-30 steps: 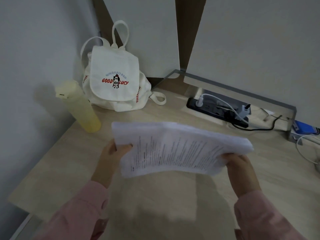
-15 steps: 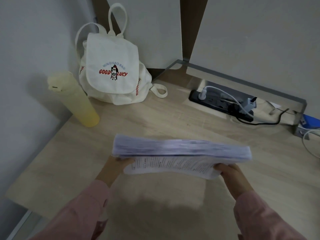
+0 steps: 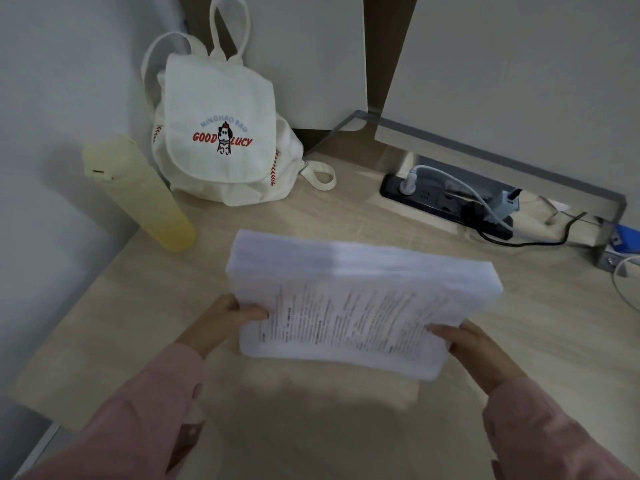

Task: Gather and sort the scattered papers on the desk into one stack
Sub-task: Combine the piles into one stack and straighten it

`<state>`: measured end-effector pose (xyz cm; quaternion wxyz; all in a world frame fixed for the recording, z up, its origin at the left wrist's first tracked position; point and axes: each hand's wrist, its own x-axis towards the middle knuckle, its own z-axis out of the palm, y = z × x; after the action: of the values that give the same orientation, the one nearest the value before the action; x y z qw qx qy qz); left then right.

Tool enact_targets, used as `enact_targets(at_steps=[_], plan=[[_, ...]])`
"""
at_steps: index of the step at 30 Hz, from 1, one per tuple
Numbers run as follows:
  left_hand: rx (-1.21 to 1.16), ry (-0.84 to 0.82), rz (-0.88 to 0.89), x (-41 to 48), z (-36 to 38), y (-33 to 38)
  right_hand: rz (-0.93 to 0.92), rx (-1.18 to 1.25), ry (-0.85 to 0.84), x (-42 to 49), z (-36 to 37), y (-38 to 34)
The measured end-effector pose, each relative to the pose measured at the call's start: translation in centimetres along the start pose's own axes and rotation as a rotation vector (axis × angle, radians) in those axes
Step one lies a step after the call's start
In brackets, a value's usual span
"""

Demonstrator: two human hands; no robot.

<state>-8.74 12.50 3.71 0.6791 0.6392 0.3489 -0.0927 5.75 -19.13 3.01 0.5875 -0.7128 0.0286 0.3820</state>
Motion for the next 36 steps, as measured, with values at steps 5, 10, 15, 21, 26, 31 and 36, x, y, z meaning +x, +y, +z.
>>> enact_targets(at_steps=[5,10,15,21,26,31,36], plan=[[-0.304,-0.162,-0.179,-0.1,-1.1,-0.2,0.135,0.188,-0.13,-0.7,0.3,-0.8],[-0.665,0.036,-0.156,0.0,0.0,-1.7,0.107,0.327,-0.03,-0.8,1.7,0.7],[-0.713,0.16,-0.106,-0.3,3.5,-1.7,0.109,0.422,0.021,-1.2,4.5,2.2],[-0.648,0.326,-0.133,-0.7,7.4,-0.7,0.145,0.477,-0.059,-2.7,7.4,3.3],[-0.549,0.333,0.089,-1.7,5.6,0.4,0.083,0.445,-0.063,-3.1,4.4,1.4],[-0.385,0.181,0.354,-3.9,4.7,2.5,-0.045,0.114,-0.079,-3.7,2.7,-2.4],[-0.222,0.155,0.506,-5.6,5.6,3.3,-0.298,0.05,0.109,-4.2,5.3,-4.5]])
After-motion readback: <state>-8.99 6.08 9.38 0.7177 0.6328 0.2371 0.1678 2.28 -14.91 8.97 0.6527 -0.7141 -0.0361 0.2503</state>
